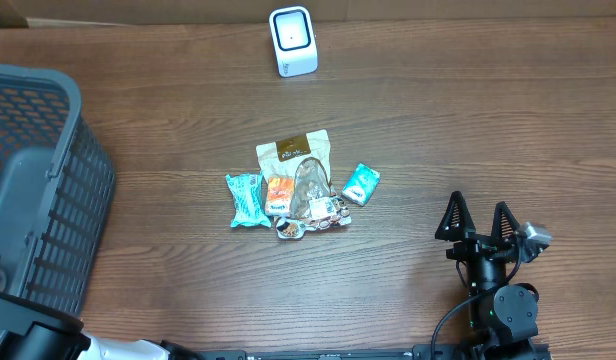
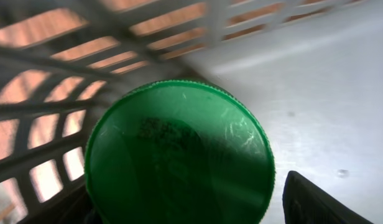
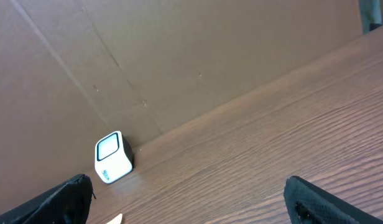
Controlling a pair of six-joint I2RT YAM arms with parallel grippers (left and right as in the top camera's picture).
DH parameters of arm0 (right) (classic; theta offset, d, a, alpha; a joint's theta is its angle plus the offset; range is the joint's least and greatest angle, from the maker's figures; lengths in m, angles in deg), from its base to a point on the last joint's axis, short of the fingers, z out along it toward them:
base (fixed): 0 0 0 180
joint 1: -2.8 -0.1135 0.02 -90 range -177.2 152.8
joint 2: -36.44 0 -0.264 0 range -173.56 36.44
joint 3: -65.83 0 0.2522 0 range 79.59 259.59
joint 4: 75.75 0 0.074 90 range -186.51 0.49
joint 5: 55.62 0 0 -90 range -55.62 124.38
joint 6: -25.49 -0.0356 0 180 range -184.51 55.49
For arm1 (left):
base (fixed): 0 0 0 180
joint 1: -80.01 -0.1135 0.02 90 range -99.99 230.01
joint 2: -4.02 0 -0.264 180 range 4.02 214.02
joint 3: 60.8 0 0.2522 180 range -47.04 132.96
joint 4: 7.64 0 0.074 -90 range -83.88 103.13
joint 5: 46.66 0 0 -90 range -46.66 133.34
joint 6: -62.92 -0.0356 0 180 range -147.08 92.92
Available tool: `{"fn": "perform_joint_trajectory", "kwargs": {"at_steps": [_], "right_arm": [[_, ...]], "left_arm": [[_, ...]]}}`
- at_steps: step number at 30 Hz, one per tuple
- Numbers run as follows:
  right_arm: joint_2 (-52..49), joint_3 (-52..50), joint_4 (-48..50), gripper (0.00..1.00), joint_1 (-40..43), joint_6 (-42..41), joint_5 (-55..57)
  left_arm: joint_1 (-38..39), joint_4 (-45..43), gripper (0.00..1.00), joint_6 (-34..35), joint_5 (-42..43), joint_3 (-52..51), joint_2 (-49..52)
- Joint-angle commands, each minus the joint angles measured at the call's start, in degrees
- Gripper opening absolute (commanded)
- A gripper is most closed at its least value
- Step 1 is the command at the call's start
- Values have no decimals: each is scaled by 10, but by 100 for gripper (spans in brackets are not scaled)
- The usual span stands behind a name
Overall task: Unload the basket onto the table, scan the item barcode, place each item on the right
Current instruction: 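Reach into the basket and grasp the green-lidded jar with the left gripper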
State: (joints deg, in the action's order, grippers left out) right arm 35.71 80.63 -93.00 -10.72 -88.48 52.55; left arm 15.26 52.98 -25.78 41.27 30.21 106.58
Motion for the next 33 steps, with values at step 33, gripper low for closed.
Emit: {"fn": "perform_joint_trajectory", "kwargs": {"at_steps": [33], "right_arm": [[6, -6, 3, 100, 0, 2, -2]], "left_arm": [[53, -118, 71, -10, -4, -1, 40]]}}
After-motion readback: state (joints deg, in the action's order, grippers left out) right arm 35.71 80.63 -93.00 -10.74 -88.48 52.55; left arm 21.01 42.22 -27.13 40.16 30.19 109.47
